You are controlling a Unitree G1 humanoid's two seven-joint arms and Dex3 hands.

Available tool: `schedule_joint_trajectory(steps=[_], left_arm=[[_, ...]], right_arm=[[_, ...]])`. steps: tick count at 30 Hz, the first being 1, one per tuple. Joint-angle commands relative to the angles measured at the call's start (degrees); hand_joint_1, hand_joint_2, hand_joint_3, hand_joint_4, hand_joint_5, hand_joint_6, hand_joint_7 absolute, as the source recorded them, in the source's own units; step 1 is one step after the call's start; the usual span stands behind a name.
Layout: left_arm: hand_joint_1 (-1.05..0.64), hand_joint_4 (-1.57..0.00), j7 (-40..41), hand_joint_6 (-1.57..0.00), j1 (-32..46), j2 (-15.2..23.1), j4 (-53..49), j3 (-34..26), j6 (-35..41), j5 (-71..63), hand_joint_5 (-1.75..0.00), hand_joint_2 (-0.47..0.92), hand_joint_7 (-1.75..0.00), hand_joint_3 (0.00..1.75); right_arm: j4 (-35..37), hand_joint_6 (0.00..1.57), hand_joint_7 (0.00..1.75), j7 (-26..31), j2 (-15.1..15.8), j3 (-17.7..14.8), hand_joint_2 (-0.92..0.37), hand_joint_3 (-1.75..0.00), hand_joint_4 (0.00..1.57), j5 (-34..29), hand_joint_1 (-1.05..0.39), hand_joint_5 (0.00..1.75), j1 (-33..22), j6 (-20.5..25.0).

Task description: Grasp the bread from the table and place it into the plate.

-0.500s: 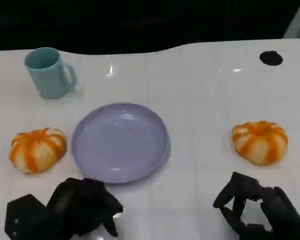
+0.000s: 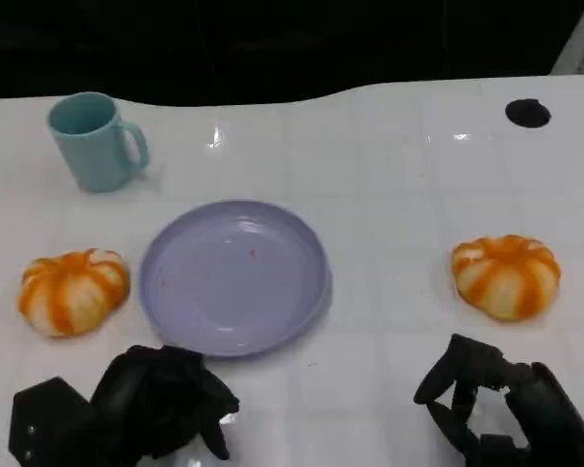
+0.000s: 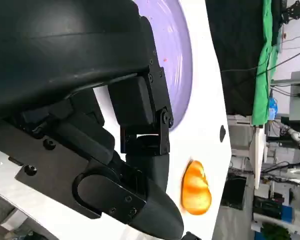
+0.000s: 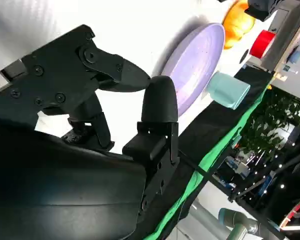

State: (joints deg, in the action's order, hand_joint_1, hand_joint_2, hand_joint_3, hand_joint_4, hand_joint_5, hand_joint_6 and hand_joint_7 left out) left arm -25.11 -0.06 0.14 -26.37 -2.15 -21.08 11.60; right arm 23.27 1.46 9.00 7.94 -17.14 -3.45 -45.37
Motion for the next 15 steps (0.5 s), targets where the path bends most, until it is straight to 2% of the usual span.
schedule_joint_trajectory(steps=[1,12,15], left_arm=[[-1.05,-1.45,0.2,-1.53,0.0,0.8,-0.4,-0.4,-0.4,-0.2,-1.04,0.82,-0.61,0.01],[-1.05,-1.44,0.1,-1.52,-0.2,0.8,-0.8,-0.3,-0.6,-0.2,-1.04,0.82,-0.61,0.01],[-1.05,-1.44,0.1,-1.53,-0.3,0.7,-1.0,-0.3,-0.6,-0.2,-1.05,0.82,-0.61,0.01]], right_arm=[[0.0,0.66,1.35,0.4,0.7,-0.2,-0.53,-0.93,0.73,0.3,-0.29,1.75,0.1,-0.5],[-0.2,0.66,1.35,0.4,0.7,-0.4,-0.52,-0.94,0.73,0.4,-0.29,1.75,0.1,-0.5],[-0.5,0.68,1.27,0.7,0.7,-0.7,-0.55,-0.90,0.71,0.5,-0.30,1.75,0.2,-0.6]])
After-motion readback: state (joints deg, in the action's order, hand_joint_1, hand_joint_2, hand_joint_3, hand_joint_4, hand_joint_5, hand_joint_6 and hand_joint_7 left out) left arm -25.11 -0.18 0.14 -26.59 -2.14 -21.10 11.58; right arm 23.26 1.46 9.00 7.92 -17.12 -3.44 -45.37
